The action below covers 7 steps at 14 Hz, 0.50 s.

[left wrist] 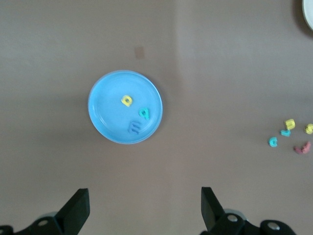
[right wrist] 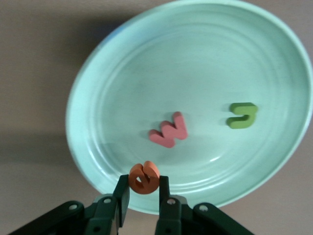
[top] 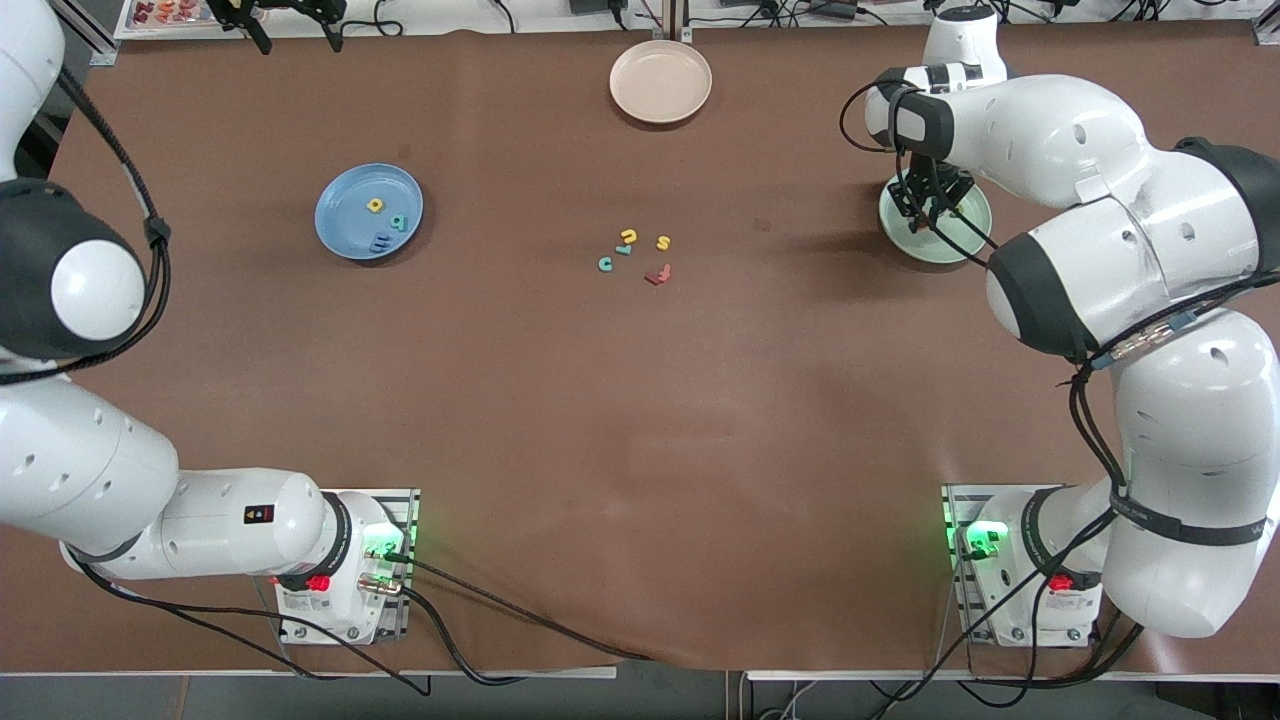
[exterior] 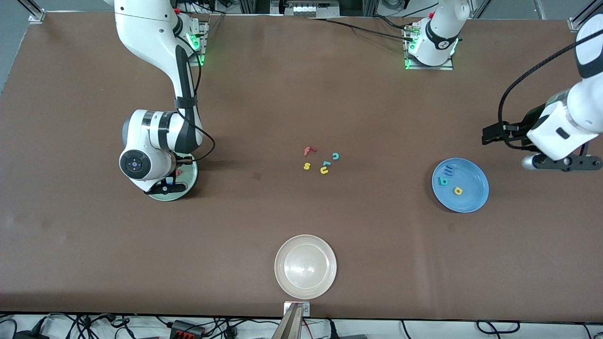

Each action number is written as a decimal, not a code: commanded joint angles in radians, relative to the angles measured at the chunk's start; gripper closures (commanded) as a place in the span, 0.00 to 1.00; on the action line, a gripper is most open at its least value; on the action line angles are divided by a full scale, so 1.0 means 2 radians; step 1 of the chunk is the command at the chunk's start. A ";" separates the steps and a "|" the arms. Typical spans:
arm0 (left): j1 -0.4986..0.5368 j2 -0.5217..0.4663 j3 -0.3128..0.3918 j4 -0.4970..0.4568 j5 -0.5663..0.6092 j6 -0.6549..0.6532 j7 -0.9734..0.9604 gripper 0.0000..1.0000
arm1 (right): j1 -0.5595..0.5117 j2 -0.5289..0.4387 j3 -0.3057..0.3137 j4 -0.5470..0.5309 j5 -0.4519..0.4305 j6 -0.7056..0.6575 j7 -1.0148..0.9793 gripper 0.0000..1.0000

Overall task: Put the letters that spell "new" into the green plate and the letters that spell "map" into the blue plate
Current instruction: 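Lower the orange e onto the green plate and open the right gripper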

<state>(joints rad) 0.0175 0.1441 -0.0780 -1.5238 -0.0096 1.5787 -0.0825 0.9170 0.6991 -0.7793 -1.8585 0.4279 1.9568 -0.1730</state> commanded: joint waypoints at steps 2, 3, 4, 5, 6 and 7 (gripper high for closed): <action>-0.043 -0.101 0.044 -0.121 -0.008 0.072 0.024 0.00 | 0.000 0.002 0.008 -0.007 0.027 0.017 -0.008 0.65; -0.043 -0.101 0.045 -0.121 -0.005 0.080 0.024 0.00 | -0.003 0.002 0.008 -0.005 0.028 0.018 -0.009 0.20; -0.041 -0.103 0.044 -0.121 -0.004 0.083 0.024 0.00 | -0.005 0.002 0.007 -0.003 0.028 0.016 -0.009 0.00; -0.036 -0.106 0.038 -0.126 -0.004 0.084 0.024 0.00 | -0.004 0.000 0.006 0.000 0.028 0.013 -0.009 0.00; -0.029 -0.116 0.034 -0.135 -0.004 0.084 0.024 0.00 | -0.003 -0.002 0.005 0.003 0.027 0.012 -0.009 0.00; -0.026 -0.117 0.025 -0.135 -0.004 0.084 0.024 0.00 | -0.001 -0.005 0.000 0.003 0.027 0.011 -0.006 0.00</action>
<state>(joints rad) -0.0464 -0.0520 -0.0128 -1.7504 -0.0107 1.7244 -0.0567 0.9145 0.7106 -0.7697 -1.8543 0.4648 1.9821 -0.1730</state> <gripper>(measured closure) 0.000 0.273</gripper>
